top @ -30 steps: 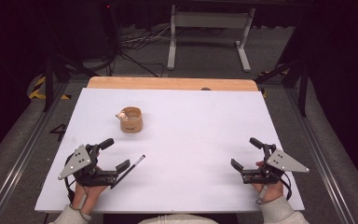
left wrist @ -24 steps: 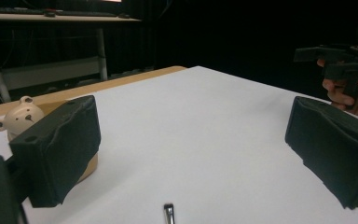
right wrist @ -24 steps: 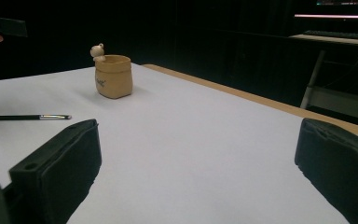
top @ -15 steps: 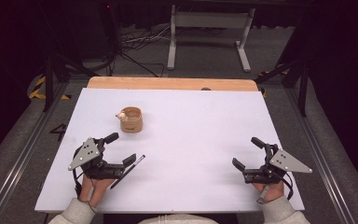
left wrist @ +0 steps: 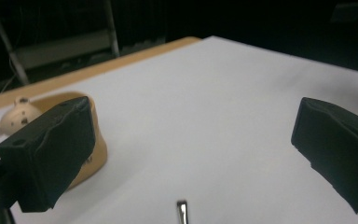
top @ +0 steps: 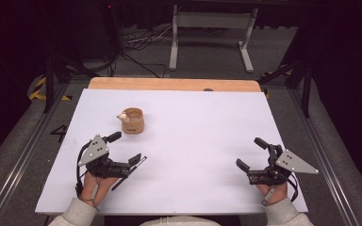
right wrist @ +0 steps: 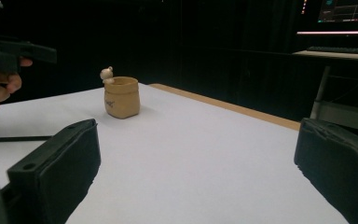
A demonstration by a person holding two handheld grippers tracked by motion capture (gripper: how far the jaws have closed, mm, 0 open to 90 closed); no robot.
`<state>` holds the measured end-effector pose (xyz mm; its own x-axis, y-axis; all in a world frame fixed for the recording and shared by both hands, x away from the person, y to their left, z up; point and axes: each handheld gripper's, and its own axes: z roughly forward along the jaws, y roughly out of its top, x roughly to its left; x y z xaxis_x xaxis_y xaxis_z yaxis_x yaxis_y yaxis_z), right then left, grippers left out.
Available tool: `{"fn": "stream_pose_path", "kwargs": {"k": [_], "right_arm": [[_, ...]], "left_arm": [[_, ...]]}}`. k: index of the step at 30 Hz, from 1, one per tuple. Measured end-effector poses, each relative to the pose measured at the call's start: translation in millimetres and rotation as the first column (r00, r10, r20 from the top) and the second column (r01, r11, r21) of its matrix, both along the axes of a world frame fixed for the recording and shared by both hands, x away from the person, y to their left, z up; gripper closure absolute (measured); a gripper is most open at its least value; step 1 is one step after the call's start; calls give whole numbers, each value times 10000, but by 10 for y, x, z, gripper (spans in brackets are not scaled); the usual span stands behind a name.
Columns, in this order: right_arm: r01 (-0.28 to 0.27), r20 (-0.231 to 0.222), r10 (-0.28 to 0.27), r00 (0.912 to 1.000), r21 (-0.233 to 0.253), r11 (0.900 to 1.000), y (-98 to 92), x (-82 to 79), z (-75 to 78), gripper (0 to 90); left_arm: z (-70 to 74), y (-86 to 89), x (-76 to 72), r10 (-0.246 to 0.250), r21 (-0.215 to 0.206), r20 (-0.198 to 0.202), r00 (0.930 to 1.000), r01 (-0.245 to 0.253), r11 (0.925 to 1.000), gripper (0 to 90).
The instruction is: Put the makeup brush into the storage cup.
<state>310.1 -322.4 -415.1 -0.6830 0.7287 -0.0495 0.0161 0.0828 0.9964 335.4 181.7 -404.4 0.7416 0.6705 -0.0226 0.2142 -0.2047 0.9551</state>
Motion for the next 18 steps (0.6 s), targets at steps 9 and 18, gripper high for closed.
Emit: {"fn": "stream_pose_path", "kwargs": {"k": [9, 18], "right_arm": [[120, -81, -120, 9999, -42, 9999, -26, 0, 0, 11], [101, -198, -102, 9998, -81, 9999, -28, 15, -15, 10]], "left_arm": [[145, -102, 47, -196, 1384, -1580, 9873, 418, 9895, 57], [263, -98, 98, 386, 2250, -2151, 9758, 110, 9743, 47]]}}
